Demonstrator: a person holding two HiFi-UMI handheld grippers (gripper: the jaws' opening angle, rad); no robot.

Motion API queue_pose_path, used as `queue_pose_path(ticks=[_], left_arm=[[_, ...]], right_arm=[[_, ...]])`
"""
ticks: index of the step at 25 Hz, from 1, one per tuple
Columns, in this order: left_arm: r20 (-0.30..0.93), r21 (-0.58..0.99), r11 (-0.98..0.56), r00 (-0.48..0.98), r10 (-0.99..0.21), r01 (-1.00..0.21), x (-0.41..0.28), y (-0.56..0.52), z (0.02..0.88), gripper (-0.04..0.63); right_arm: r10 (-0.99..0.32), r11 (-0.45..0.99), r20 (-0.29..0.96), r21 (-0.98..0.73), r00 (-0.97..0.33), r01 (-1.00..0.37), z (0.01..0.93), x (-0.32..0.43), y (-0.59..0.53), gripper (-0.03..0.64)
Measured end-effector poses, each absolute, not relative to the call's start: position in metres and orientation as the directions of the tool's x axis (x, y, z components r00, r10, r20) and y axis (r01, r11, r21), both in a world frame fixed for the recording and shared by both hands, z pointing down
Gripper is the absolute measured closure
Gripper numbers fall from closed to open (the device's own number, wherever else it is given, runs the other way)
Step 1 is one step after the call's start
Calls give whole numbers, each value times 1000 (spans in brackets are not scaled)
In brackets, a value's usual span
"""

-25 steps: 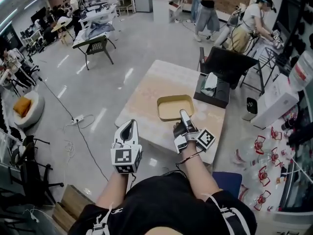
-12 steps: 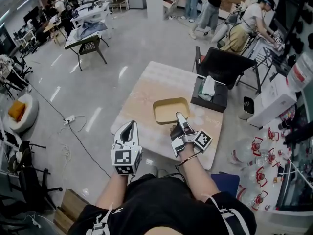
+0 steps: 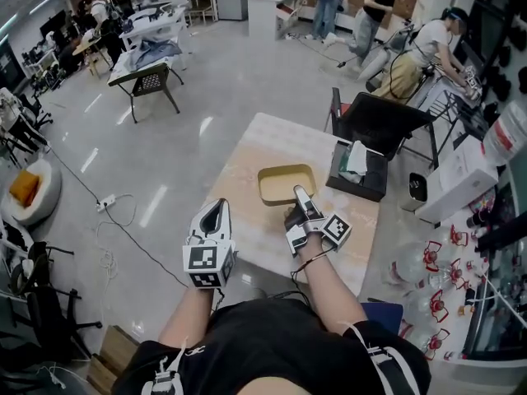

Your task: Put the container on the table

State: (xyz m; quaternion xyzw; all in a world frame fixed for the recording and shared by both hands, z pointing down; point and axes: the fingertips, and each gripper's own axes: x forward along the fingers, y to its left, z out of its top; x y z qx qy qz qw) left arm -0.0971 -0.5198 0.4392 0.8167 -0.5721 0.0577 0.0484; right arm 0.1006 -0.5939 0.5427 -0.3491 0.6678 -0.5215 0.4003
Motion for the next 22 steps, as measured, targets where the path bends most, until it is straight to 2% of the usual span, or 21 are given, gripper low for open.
queue_pose_path(ticks=[11, 17, 22], left_arm=[[165, -3, -310, 306, -938, -951, -124, -552, 451, 581], [189, -2, -291, 285, -940, -957, -137, -561, 464, 581], [209, 4, -280, 274, -939, -960, -141, -566, 475, 581]], right_arm=[[-868, 40, -9, -998, -496, -52, 634, 62, -655, 382], [-871, -63, 84, -996, -484, -59, 681, 57, -662, 380], [-854, -127, 165, -986, -493, -110, 716, 60, -663, 380]])
